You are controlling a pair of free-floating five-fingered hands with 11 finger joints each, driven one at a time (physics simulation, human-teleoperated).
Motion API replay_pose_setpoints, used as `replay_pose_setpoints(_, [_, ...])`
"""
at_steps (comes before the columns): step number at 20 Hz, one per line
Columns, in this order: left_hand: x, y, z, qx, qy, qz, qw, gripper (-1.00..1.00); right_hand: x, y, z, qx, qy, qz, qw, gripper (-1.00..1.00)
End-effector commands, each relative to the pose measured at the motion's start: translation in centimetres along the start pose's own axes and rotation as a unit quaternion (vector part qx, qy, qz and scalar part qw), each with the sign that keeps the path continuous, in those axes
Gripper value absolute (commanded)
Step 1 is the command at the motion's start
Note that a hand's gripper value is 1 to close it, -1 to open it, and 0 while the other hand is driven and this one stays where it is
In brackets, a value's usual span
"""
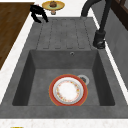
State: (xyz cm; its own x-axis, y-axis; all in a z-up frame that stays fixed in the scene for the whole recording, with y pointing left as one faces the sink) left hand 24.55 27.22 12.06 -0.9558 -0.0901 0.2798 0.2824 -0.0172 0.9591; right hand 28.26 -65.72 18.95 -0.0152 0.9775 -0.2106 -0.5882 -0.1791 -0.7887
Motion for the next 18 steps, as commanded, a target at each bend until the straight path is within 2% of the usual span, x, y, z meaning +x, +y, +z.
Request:
replay_pose_setpoints(1, [0.0, 0.0, 0.0, 0.0, 0.0, 0.0, 1.0, 0.0, 0.1, 0.8, 1.1, 0.054, -0.029, 0.01, 0.9981, -1.0])
replay_pose_setpoints(3, [0.0, 0.0, 0.0, 0.0, 0.0, 0.0, 1.0, 0.0, 0.4, 0.3, 0.6, 0.077, -0.045, 0.012, 0.996, -1.0])
replay_pose_setpoints(8, [0.0, 0.0, 0.0, 0.0, 0.0, 0.0, 1.0, 0.0, 1.1, -0.6, -1.2, 0.142, -0.033, 0.012, 0.9893, -1.0])
replay_pose_setpoints(9, [0.0, 0.0, 0.0, 0.0, 0.0, 0.0, 1.0, 0.0, 1.2, -0.7, -1.6, 0.155, -0.032, 0.011, 0.9874, 1.0])
replay_pose_setpoints(10, [0.0, 0.0, 0.0, 0.0, 0.0, 0.0, 1.0, 0.0, 1.5, -1.0, -2.0, 0.161, -0.032, 0.023, 0.9862, 1.0])
replay_pose_setpoints(12, [0.0, 0.0, 0.0, 0.0, 0.0, 0.0, 1.0, 0.0, 2.2, -1.4, -2.6, 0.169, -0.023, 0.022, 0.9852, 1.0])
replay_pose_setpoints(14, [0.0, 0.0, 0.0, 0.0, 0.0, 0.0, 1.0, 0.0, 1.5, -1.8, -2.8, 0.172, -0.021, 0.022, 0.9846, 1.0])
replay_pose_setpoints(17, [0.0, 0.0, 0.0, 0.0, 0.0, 0.0, 1.0, 0.0, 0.7, -2.3, -3.0, 0.153, -0.012, 0.015, 0.9881, 1.0])
replay_pose_setpoints(18, [0.0, 0.0, 0.0, 0.0, 0.0, 0.0, 1.0, 0.0, 0.6, -2.4, -3.2, 0.153, -0.012, 0.014, 0.9881, -1.0])
